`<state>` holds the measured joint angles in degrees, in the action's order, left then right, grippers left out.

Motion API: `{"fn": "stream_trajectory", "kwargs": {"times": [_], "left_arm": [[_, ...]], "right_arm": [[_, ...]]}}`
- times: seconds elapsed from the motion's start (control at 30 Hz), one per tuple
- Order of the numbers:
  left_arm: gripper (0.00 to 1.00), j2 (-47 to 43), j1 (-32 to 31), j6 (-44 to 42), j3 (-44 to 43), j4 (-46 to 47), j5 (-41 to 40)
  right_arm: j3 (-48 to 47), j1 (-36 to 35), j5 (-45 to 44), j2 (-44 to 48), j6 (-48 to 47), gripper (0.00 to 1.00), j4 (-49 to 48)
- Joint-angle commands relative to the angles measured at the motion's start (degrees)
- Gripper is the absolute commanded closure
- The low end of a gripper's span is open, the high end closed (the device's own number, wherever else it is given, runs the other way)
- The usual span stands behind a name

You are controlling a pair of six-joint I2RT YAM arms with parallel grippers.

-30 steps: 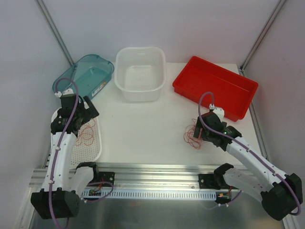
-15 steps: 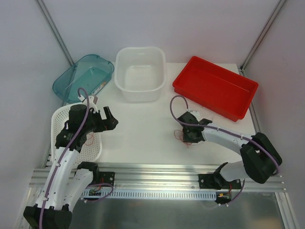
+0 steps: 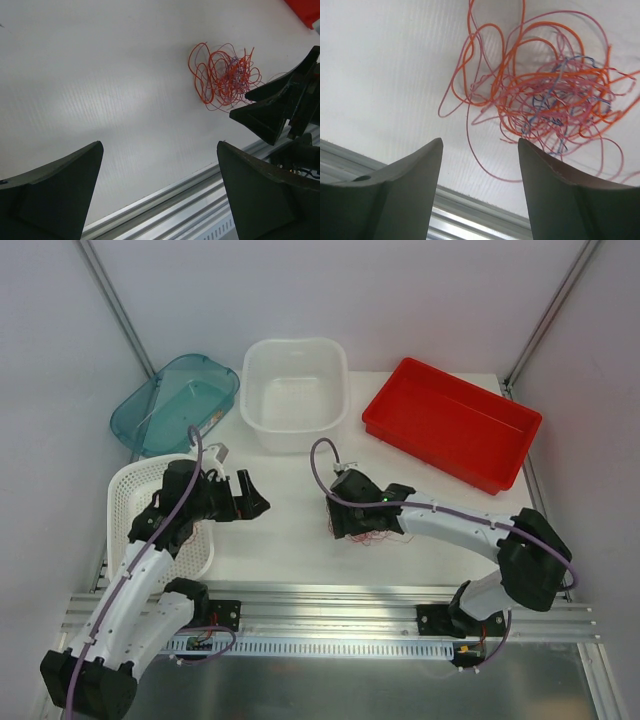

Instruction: Untangle the cables

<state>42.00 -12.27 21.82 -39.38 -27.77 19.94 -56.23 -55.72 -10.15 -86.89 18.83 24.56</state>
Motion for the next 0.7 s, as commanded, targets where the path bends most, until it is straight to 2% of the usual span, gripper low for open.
{"fn": "stream_trajectory", "kwargs": {"times": [0.0,0.17,0.27,0.4,0.67], "left_arm": [[0.01,2.38,-3.28,3.22,-0.52,4.30,1.24],[0.01,6.77,-12.49,6.39,-2.02,7.37,-3.41],[0.01,10.81,-18.20,7.70,-3.60,9.13,-6.93],[0.01,18.01,-24.36,8.41,-6.23,11.33,-10.97],[0.01,34.96,-33.95,7.27,-16.42,14.14,-14.67]], "right_arm": [[-1.78,0.26,-3.45,8.12,-1.51,0.34,4.52],[0.06,2.37,-7.86,14.46,-2.04,0.33,7.70],[2.34,6.76,-8.57,18.06,-1.52,0.33,8.31],[7.87,16.67,-3.58,21.23,-1.16,0.34,4.73],[11.48,26.71,3.11,18.70,-3.89,0.34,-2.57]]}}
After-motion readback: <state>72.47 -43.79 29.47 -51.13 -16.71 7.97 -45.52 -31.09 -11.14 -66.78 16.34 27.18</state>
